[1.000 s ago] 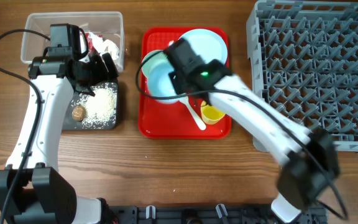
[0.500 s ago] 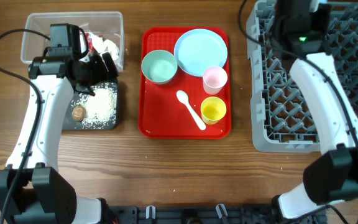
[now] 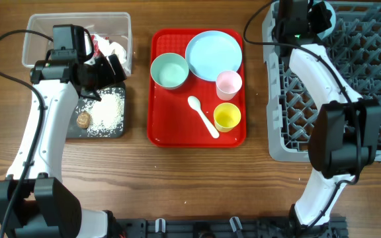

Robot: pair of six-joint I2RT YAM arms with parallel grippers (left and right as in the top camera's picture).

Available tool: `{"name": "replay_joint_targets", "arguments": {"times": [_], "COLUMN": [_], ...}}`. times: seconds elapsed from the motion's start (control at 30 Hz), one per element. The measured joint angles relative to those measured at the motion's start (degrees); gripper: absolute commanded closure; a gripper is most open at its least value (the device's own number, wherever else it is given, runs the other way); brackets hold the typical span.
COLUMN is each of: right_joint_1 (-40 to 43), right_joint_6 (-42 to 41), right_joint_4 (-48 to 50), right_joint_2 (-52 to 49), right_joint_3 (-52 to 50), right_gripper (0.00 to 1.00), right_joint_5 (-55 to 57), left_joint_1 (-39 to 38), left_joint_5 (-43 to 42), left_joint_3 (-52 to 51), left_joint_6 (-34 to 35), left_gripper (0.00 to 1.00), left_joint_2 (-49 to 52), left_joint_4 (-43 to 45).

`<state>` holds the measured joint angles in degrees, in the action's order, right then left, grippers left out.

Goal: Sort waste into correct bins and load items into the dishwasher rack
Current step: 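Stand the bowl upright in the dish rack and open the right gripper, then move the right gripper back over the green bowl on the red tray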

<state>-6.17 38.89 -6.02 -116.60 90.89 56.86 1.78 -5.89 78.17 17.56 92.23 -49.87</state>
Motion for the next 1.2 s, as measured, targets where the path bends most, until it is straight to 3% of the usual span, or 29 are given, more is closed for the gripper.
{"name": "replay_joint_targets", "arguments": {"times": [0.37,0.4,0.43,0.5,0.6,0.8,0.97,1.2], "right_joint_1": [-0.8,-1.3,-2.3,-3.5,-6.2,-9.4,-9.6,-14.9], "right_joint_6": [-9.0,-9.2,-9.5,-9.5,-9.7,-9.8,-11.5,-18.5], "right_joint_4": [-12.6,-13.1,-13.8,-15.8,-19.1,-24.0,-20.7,-22.6], "right_joint_2": [-0.1,-0.1,-0.1,-0.2,-0.2,-0.2,0.7,8.7], "right_joint_3": [0.0,0.0,0.0,0.0,0.0,0.0,0.0,0.0], "right_gripper": [0.95,0.86,0.61,0.32,0.16,0.06,0.02,0.0], "right_joint_5": [0.0,-0.1,0.3,0.0,-0.3,-0.3,-1.4,-20.2], "left_joint_1": [0.0,0.0,0.0,0.0,0.0,0.0,0.0,0.0], "left_joint_5": [0.0,0.0,0.0,0.0,0.0,0.0,0.0,0.0], "left_joint_3": [0.0,0.0,0.0,0.0,0.0,0.0,0.0,0.0], "left_joint_6": [0.0,0.0,0.0,0.0,0.0,0.0,0.0,0.0], "left_gripper": [0.0,0.0,0.0,0.0,0.0,0.0,0.0,0.0], "left_joint_2": [0.0,0.0,0.0,0.0,0.0,0.0,0.0,0.0], "left_joint_4": [0.0,0.0,0.0,0.0,0.0,0.0,0.1,0.2]}}
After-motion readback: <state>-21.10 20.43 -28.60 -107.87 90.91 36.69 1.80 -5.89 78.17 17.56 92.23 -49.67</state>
